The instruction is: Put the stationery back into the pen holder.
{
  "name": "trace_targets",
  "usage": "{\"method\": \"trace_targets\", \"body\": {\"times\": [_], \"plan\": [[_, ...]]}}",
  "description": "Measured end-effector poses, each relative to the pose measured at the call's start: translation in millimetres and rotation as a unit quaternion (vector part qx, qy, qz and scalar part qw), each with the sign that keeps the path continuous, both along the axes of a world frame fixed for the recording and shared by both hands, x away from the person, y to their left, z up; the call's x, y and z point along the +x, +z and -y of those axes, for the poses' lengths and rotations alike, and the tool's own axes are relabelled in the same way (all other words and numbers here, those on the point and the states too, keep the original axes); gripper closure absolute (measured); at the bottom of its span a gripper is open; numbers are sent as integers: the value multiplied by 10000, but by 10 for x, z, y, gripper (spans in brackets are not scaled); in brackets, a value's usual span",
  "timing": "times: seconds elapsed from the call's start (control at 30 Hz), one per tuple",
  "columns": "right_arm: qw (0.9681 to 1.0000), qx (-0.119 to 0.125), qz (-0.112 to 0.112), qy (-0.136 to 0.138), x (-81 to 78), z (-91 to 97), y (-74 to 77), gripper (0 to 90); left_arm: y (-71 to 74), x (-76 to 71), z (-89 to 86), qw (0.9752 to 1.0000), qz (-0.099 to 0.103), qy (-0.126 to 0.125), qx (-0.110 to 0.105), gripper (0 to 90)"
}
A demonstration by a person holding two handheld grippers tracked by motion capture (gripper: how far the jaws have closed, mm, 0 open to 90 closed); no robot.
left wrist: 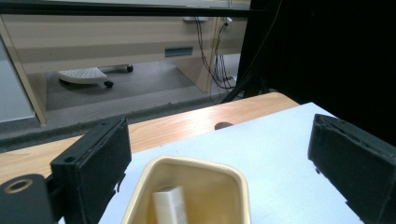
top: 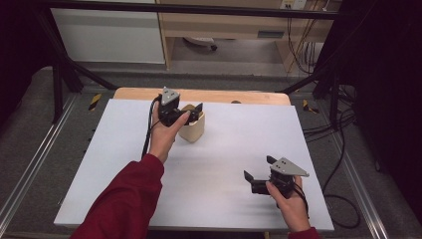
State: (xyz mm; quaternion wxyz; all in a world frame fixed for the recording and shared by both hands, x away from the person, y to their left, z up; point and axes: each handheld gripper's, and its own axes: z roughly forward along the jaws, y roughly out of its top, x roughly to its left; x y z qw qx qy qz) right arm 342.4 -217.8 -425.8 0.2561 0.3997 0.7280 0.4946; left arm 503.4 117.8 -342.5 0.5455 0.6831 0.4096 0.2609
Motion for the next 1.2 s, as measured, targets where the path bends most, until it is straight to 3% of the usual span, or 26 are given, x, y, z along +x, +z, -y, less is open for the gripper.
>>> {"method": "trace_targets", "body": {"times": [0.33, 0.83, 1.07, 1.2], "plan": [[10000, 5, -8, -7, -1, 8, 2, 23, 59, -240, -158, 9999, 23, -135, -97, 57], [10000, -10, -10, -42, -4, 7, 2, 23, 126, -686, -737, 9995, 58, 18, -303, 59], [10000, 32, -12, -58, -9, 23, 2, 23, 107, -868, -940, 9997, 40, 22, -252, 59], [10000, 17, -11, -75, -23, 34, 8, 23, 41, -981, -1044, 9998, 145, 8, -160, 55]]}}
